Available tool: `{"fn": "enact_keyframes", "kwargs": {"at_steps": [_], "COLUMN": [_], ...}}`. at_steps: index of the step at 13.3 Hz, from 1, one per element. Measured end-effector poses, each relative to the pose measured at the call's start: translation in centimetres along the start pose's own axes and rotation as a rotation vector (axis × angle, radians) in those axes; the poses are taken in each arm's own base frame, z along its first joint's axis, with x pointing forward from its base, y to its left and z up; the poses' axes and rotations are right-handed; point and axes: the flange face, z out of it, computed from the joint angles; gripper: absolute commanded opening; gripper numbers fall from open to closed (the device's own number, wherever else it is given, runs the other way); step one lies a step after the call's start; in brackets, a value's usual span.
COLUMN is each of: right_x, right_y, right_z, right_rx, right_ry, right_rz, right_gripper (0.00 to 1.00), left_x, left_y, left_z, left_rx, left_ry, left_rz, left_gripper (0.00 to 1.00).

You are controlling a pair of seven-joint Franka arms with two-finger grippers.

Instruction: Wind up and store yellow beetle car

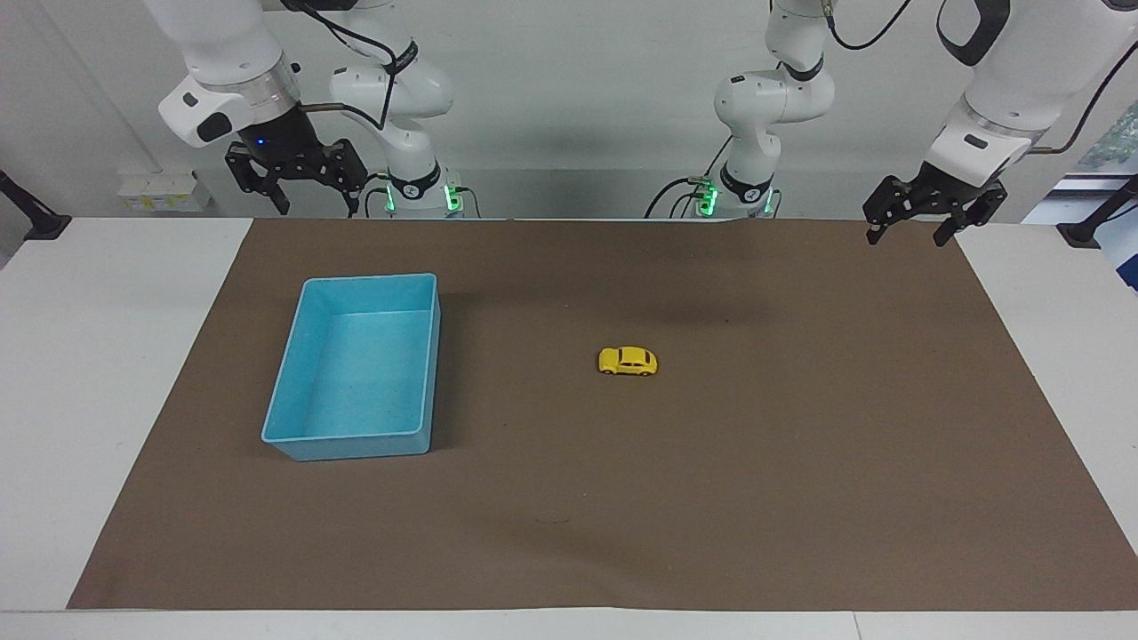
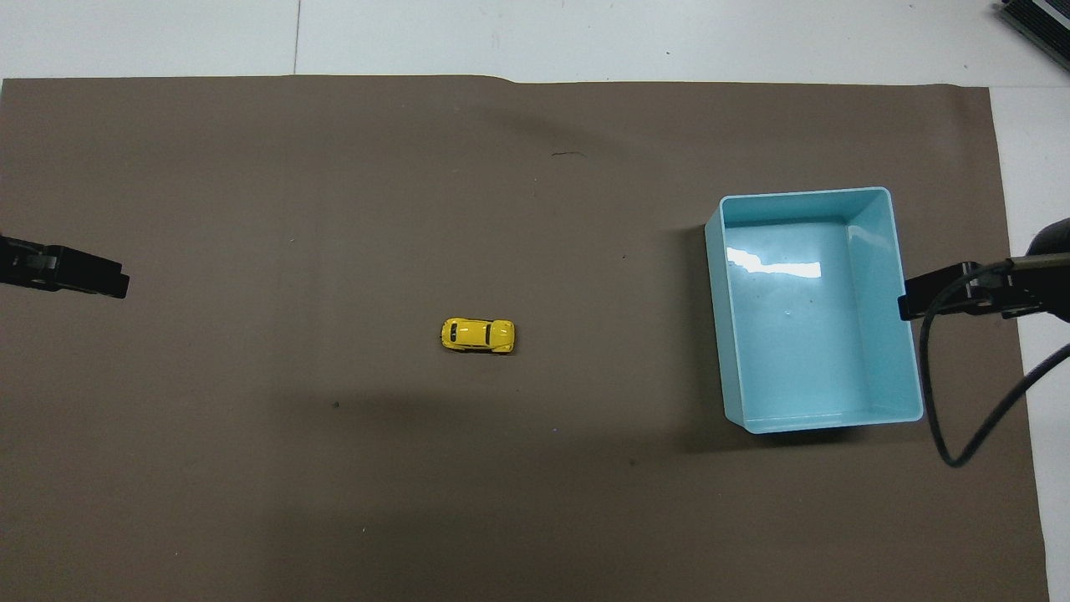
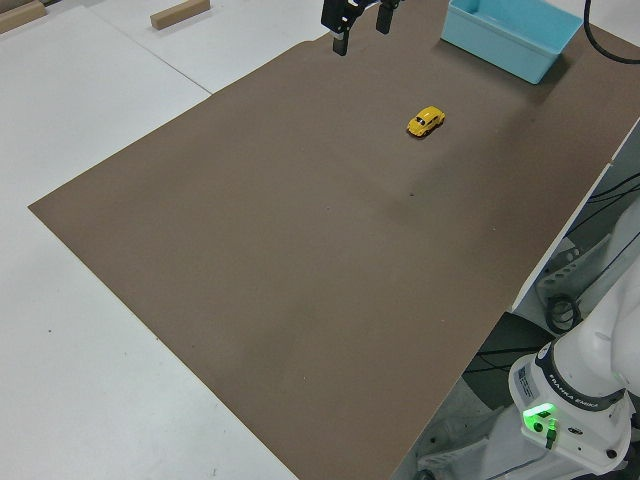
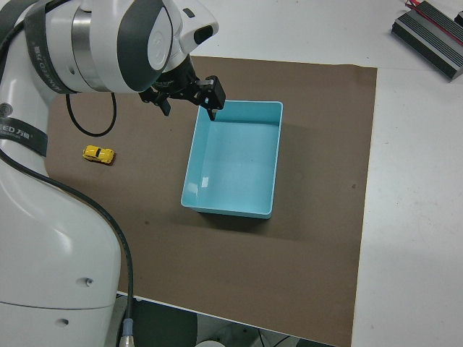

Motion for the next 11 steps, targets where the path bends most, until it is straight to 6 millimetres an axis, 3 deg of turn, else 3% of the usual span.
{"fn": "enact_keyframes", "kwargs": {"at_steps": [6, 11], "right_x": [0.0, 0.0], "right_y": [0.0, 0.0], "right_z": [0.0, 0.0], "right_rx": [0.0, 0.0], "right_ry": [0.0, 0.0], "right_rz": [0.0, 0.0], "right_gripper": [1.0, 1.0], "left_x": [0.5, 1.1], "left_y": [2.6, 9.3], "left_z": [-0.1, 0.1], "left_rx": [0.003, 0.004], "left_ry": [0.014, 0.021], "left_rz": [0.5, 0.858], "left_gripper": [1.0, 1.0]}}
